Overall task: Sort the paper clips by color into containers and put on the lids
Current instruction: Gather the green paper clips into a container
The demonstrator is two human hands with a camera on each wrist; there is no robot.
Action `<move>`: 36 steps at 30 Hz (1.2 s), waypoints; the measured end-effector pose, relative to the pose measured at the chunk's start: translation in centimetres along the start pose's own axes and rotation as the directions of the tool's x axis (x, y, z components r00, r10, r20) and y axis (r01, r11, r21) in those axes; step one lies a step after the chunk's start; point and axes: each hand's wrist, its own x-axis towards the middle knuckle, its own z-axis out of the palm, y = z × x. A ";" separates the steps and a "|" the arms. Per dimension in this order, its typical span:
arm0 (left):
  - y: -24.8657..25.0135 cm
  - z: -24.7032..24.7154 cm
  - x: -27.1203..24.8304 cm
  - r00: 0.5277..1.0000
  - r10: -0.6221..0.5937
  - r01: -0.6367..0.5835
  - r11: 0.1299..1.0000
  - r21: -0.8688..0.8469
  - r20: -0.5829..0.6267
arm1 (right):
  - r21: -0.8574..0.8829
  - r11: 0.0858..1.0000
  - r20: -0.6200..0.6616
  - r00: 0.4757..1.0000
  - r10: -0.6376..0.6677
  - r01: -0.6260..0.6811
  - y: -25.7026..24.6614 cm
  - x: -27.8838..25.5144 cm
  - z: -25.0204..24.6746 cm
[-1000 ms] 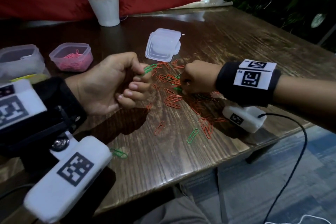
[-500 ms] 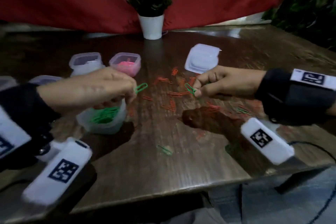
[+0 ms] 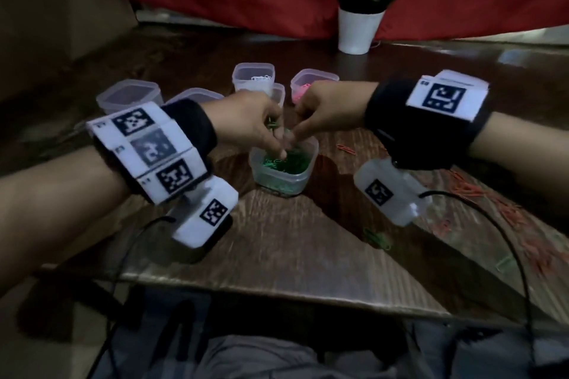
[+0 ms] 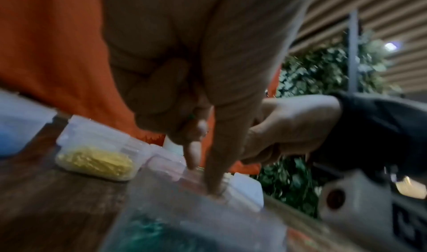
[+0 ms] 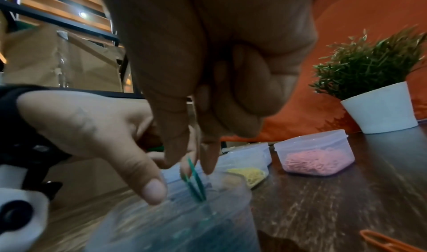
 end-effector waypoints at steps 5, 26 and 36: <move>-0.5 -0.7 0.8 0.988 -0.063 0.106 0.939 -0.328 0.139 | 0.230 0.967 0.032 0.994 0.105 -0.109 -0.3 1.4 0.2; 12.1 2.0 10.0 0.950 0.126 -0.130 0.991 -0.005 0.284 | -0.056 0.759 -0.004 0.761 0.649 -0.648 20.2 -10.8 -2.8; 19.8 7.6 13.6 0.913 0.324 -0.383 0.890 0.246 0.249 | -0.046 0.920 -0.203 0.905 0.373 -0.389 21.8 -9.7 -1.9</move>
